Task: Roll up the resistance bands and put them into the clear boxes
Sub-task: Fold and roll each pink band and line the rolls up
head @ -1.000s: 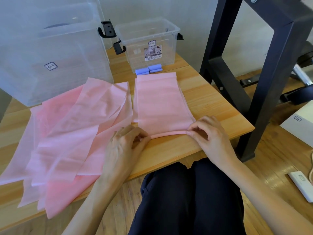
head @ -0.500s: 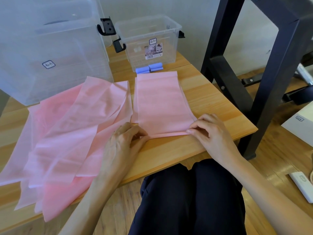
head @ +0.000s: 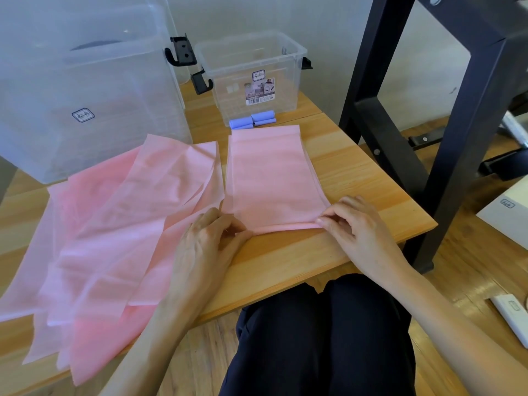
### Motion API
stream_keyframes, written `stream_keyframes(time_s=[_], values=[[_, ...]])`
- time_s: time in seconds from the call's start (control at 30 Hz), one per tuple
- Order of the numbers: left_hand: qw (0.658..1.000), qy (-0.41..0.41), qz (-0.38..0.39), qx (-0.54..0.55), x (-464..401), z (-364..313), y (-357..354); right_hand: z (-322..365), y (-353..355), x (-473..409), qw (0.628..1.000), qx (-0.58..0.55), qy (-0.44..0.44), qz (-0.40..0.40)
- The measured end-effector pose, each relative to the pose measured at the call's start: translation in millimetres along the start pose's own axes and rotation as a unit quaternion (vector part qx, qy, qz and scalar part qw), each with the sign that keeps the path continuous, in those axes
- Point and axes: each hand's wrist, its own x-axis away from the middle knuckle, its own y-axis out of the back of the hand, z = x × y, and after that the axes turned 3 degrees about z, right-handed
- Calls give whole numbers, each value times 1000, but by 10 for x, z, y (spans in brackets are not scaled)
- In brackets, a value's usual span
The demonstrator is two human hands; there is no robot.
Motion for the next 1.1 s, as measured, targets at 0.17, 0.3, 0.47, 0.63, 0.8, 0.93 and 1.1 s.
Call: stream_keyframes(time_s=[0.17,0.3,0.47,0.63,0.8,0.93,1.1], values=[[1000,1,9,15,-62,6,15,-13,15,-10,1000,-18,20,-3],[1000,-5,13,12,-90,-10,35,-40,22,-61,999,-33,6,7],[998,33,25,56,-125,-24,42,-34,44,-67,999,-38,-20,11],[989,74,57,116,-171,-43,99,-58,30,-60,997,-71,-4,-3],[986,85,55,133,-199,-69,141,-83,36,-90,997,-80,-13,6],[988,92,34,121,-202,-91,140,-80,29,-94,997,-74,-20,8],[960,122,96,235,-223,-208,172,-68,51,-101,996,-88,-29,16]])
